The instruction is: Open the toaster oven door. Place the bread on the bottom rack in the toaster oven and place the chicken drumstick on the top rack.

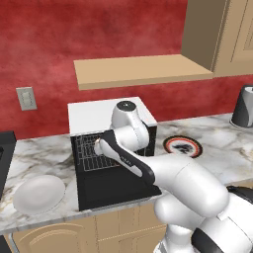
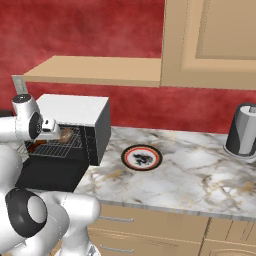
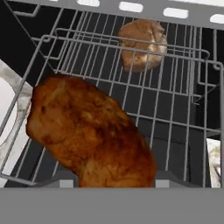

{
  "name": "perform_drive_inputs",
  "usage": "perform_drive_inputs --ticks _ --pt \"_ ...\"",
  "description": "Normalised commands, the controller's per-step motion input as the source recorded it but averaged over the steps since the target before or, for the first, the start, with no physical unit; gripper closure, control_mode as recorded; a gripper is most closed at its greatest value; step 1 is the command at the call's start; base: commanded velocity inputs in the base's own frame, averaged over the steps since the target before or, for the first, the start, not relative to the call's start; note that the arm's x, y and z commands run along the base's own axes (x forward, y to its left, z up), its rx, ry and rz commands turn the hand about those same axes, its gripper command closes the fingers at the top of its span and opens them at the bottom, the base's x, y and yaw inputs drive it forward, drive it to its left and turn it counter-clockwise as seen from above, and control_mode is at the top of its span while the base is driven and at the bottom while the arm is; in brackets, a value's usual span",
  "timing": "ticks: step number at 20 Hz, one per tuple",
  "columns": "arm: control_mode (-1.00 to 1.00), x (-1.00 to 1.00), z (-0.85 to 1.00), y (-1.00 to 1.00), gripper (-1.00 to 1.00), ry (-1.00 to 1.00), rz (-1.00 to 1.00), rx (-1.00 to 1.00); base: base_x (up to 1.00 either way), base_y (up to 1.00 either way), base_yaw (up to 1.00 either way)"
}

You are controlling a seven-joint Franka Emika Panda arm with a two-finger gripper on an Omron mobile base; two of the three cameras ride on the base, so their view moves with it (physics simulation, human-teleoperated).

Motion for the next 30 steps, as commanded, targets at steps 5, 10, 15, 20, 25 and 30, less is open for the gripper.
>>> perform_drive_inputs --ticks 5,10,15,20,25,30 --pt "-1.0 0.07 -0.12 0.12 1.0 0.02 -0.24 0.0 0.0 0.0 0.0" --pt "-1.0 0.08 -0.09 0.06 1.0 0.0 -0.17 0.0 0.0 0.0 0.0" --pt "-1.0 0.12 -0.1 0.0 1.0 0.03 -0.15 0.0 0.0 0.0 0.0" --pt "-1.0 0.2 -0.07 0.01 1.0 0.04 -0.14 0.0 0.0 0.0 0.0" --pt "-1.0 0.16 -0.05 0.03 1.0 0.04 -0.16 0.0 0.0 0.0 0.0" --pt "-1.0 0.09 -0.16 0.06 1.0 0.04 -0.14 0.0 0.0 0.0 0.0"
